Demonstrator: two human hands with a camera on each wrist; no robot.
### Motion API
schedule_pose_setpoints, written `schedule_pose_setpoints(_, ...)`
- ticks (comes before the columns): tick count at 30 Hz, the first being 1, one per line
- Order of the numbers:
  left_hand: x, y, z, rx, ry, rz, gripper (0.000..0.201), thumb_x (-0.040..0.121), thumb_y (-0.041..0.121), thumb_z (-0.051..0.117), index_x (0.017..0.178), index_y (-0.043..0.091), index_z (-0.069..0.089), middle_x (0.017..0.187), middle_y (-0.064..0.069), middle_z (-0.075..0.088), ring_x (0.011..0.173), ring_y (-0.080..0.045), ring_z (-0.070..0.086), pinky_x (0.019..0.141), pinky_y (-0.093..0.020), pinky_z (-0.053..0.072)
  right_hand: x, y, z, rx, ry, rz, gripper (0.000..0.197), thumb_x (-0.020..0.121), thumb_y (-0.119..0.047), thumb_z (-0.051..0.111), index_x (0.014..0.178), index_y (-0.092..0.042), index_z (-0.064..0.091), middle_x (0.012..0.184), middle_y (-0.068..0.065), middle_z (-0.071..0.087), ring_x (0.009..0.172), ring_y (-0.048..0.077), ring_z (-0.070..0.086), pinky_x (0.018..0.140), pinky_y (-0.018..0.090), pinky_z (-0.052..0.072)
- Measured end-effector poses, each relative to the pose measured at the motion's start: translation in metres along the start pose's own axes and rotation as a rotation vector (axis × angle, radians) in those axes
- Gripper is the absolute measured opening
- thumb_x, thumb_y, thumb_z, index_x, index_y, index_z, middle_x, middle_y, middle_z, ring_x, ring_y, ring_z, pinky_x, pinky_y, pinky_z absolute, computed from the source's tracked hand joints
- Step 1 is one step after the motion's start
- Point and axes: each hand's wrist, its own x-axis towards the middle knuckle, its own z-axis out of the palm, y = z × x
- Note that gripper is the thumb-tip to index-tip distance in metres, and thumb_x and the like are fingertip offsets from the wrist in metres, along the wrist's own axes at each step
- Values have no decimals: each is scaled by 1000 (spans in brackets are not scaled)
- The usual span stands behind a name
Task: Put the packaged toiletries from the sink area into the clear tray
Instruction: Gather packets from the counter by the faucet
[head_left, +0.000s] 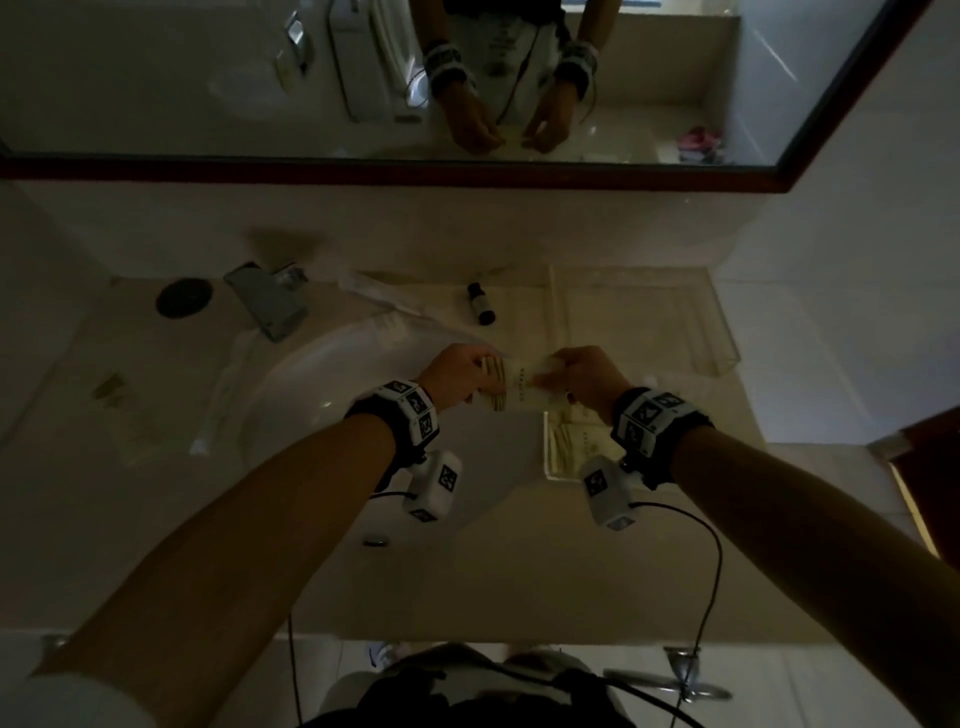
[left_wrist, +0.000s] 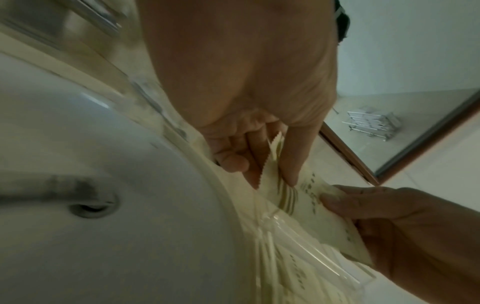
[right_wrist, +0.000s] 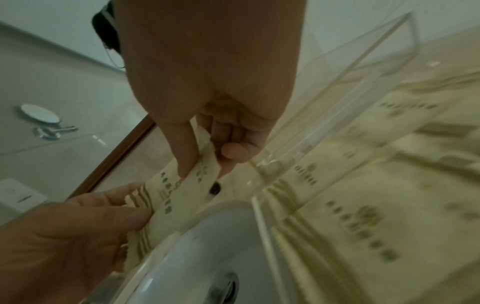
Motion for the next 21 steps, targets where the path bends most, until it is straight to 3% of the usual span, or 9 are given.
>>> schedule_pose_setpoints(3,10,14,22,4,18,-1,30,81,4,69,110,8,62,87,-11,60,75,-24,55,53,-25,42,-6,12,-22,126,28,-13,11,83,-6,69,93,-3,67,83,8,64,69,19,57,54,26,42)
schedule_pose_setpoints(7,24,30,49,17,37,7,20,80,5,71,95,12,60,73,0,56,62,-13,51,47,-19,42,-12,27,-50,194,35,-22,15,85,0,64,99,3,67,91,13,64,71,20,58,57,28,43)
schedule_pose_setpoints(9,30,35,64,23,43,22,23,79,4,72,98,10,60,75,0,57,64,-12,52,45,-15,42,-14,33,-63,183,49,-7,20,85,0,64,104,7,66,87,11,64,66,17,57,55,25,43)
schedule_pose_setpoints(12,39,43,86,55,37,37,40,79,8,73,116,8,59,92,-6,59,79,-19,57,54,-19,44,-13,46,-82,159,93,30,19,86,-2,64,103,5,66,75,6,60,58,13,51,44,18,40)
schedule_pose_setpoints(14,44,47,98,85,31,50,44,79,11,73,120,11,57,96,-6,57,84,-20,57,63,-26,47,-11,55,-93,160,123,47,18,85,-3,65,100,6,67,78,10,59,57,15,48,45,21,39)
schedule_pose_setpoints(16,48,51,110,101,30,57,42,79,11,73,118,13,57,88,-6,56,77,-19,56,68,-29,49,-10,63,-104,155,129,71,6,85,-4,65,88,0,67,79,11,58,60,16,48,49,24,38)
schedule_pose_setpoints(18,51,55,121,107,34,56,41,79,10,73,116,14,57,76,-3,54,66,-16,54,62,-27,48,-8,70,-113,143,137,102,15,87,-5,62,73,-10,61,73,4,56,61,15,50,51,24,40)
schedule_pose_setpoints(21,56,58,133,129,12,64,43,79,8,71,118,17,55,74,-2,57,69,-20,58,62,-28,48,-4,79,-124,104,164,150,13,89,-4,57,78,-9,57,72,2,51,67,17,50,62,31,43)
